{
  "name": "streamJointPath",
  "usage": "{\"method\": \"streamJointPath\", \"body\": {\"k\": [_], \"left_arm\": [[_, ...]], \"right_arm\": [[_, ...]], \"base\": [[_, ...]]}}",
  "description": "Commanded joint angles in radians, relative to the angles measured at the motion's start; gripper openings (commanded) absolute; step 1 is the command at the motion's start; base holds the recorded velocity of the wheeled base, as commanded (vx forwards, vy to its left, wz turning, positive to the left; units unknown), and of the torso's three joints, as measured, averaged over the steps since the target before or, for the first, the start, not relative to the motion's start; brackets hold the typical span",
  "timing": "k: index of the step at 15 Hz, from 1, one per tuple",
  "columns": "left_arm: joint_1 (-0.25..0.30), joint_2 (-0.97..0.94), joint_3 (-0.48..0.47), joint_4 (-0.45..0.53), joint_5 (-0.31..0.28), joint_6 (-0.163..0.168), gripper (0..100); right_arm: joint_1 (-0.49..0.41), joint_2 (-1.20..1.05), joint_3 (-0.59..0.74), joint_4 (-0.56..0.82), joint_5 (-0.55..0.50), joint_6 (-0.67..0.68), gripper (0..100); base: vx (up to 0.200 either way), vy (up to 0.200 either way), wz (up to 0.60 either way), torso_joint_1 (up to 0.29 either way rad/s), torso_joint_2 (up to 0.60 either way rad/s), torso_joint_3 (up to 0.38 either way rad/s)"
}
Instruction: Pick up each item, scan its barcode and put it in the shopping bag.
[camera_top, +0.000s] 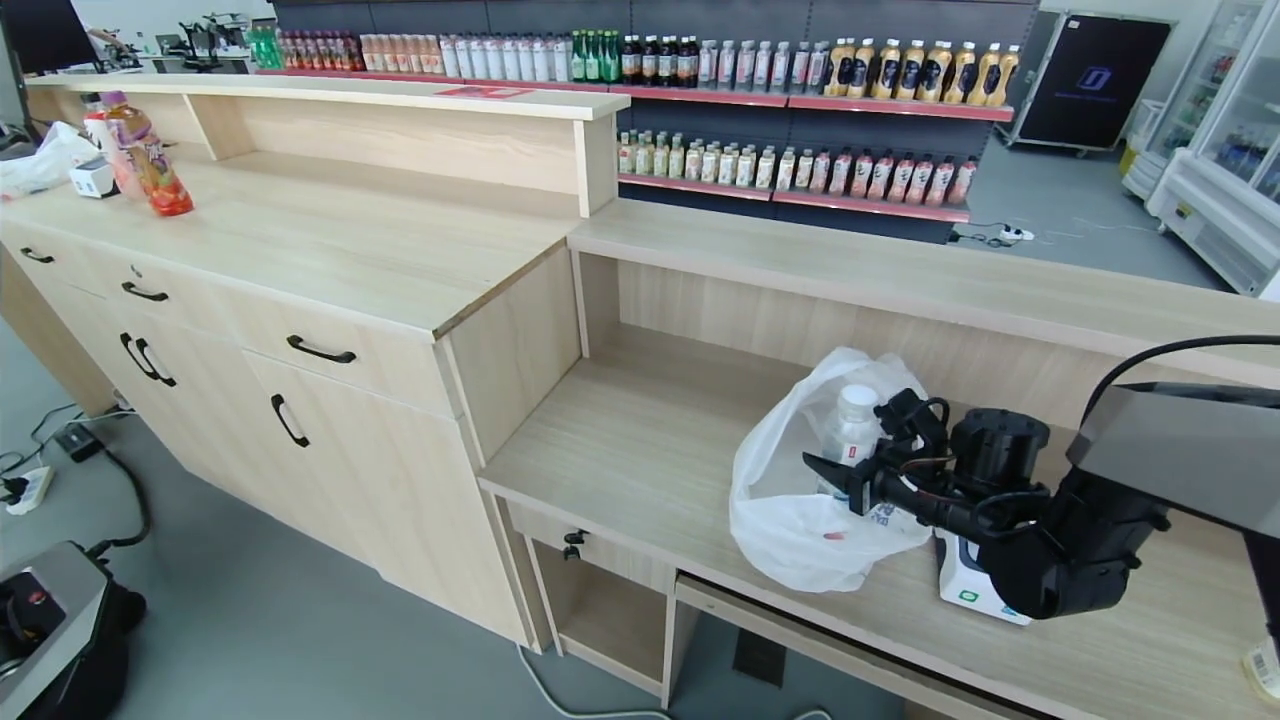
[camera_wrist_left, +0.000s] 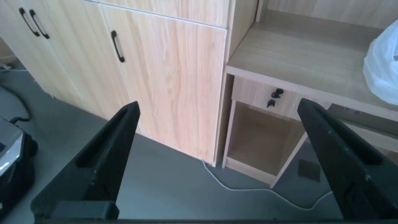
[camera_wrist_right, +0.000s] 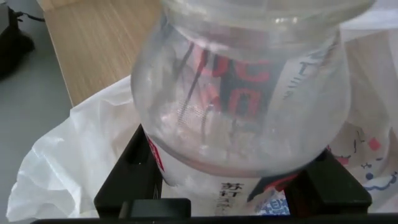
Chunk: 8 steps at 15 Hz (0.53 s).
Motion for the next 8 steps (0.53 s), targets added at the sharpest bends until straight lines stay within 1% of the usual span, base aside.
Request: {"method": "streamJointPath", "body": {"k": [1, 8], "left_arm": [[0.0, 0.0, 0.0, 0.0, 0.0, 0.0, 100], [0.0, 0.0, 0.0, 0.0, 0.0, 0.0, 100]], "right_arm": [[0.005, 0.052, -0.027, -0.003, 0.001, -0.006, 0], [-0.001, 0.12, -0.028, -0.036, 0.003, -0.031, 0]], "base": [[0.0, 0.0, 0.0, 0.0, 0.0, 0.0], [0.0, 0.0, 0.0, 0.0, 0.0, 0.0]]}}
